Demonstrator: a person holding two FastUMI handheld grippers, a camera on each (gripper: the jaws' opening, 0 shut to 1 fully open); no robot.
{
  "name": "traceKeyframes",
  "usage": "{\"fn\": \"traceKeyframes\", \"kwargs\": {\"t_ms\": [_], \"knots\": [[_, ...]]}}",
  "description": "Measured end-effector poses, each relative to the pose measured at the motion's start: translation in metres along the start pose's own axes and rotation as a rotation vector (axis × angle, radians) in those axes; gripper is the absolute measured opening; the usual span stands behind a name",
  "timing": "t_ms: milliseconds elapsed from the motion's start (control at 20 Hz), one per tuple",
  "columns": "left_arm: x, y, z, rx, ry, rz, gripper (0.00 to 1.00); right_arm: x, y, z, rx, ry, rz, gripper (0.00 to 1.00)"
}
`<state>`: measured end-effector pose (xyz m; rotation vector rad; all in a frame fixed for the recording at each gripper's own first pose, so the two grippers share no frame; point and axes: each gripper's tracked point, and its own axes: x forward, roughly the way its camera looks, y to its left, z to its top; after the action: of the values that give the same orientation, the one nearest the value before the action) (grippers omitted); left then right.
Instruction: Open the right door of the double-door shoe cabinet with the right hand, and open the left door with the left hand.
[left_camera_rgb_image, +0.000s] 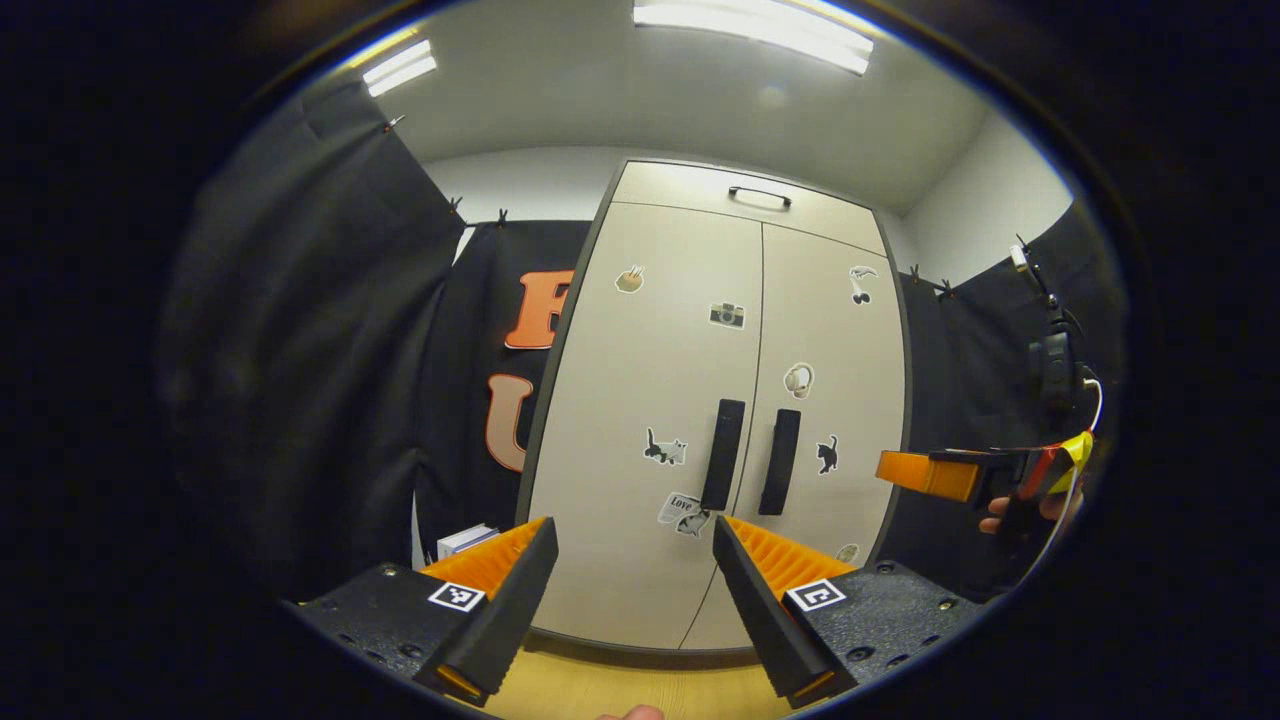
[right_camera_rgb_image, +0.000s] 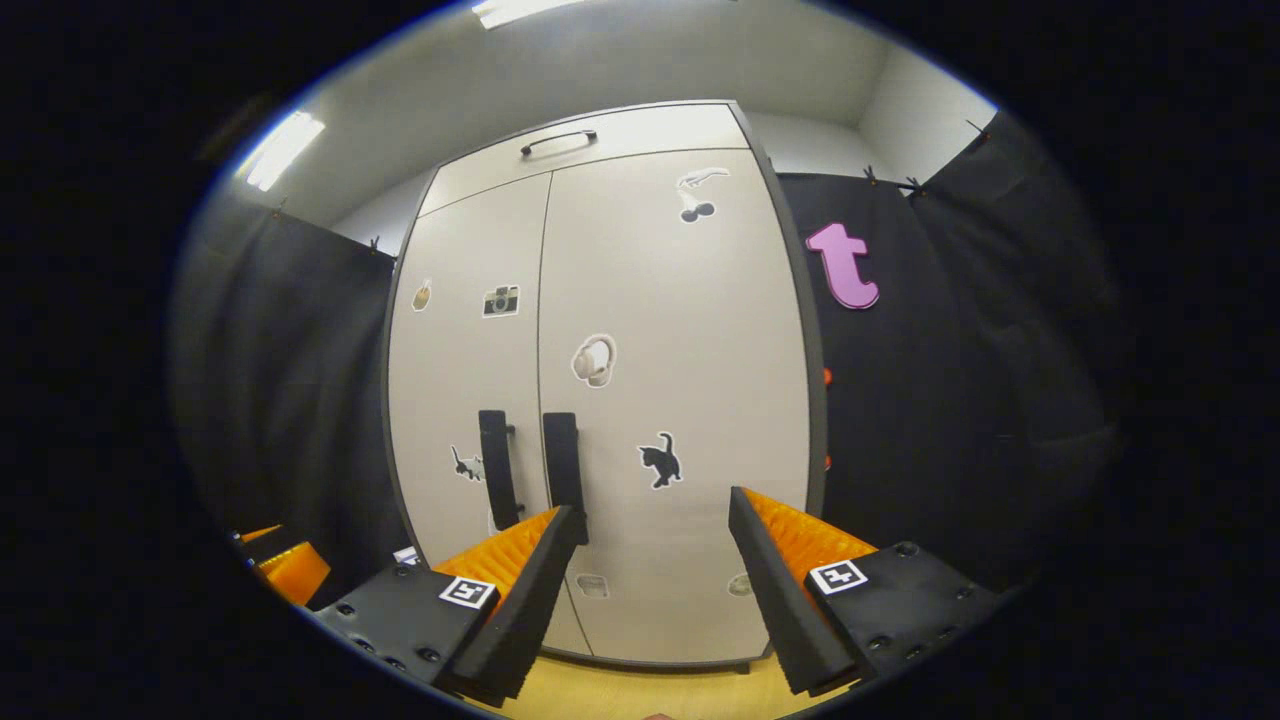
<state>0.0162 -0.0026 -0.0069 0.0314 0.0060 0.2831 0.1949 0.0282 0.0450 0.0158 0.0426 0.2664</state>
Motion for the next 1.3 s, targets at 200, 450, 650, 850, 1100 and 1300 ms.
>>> {"fn": "traceKeyframes", "kwargs": {"t_ms": [200, 450, 650, 850, 1100, 1300], "knots": [[0.002, 0.008, -0.003, 0.001, -0.018, 0.044, 0.92, 0.043, 0.022, -0.010, -0.017, 0.022, 0.030, 0.98], [0.038, 0.034, -0.010, 0.048, -0.016, -0.036, 0.94, 0.086, 0.043, -0.031, -0.029, 0.044, 0.008, 0.98], [0.069, 0.052, -0.025, 0.022, -0.008, -0.103, 0.94, 0.108, 0.040, -0.038, -0.005, 0.032, -0.060, 0.93], [0.097, 0.062, -0.043, -0.019, 0.033, -0.151, 0.94, 0.120, 0.036, -0.033, 0.045, 0.016, -0.100, 0.89], [0.113, 0.062, -0.042, -0.052, 0.018, -0.186, 0.94, 0.130, 0.040, -0.032, -0.019, 0.005, -0.126, 0.78], [0.109, 0.056, -0.037, -0.053, 0.002, -0.204, 0.97, 0.131, 0.053, -0.030, -0.110, -0.024, -0.109, 0.40]]}}
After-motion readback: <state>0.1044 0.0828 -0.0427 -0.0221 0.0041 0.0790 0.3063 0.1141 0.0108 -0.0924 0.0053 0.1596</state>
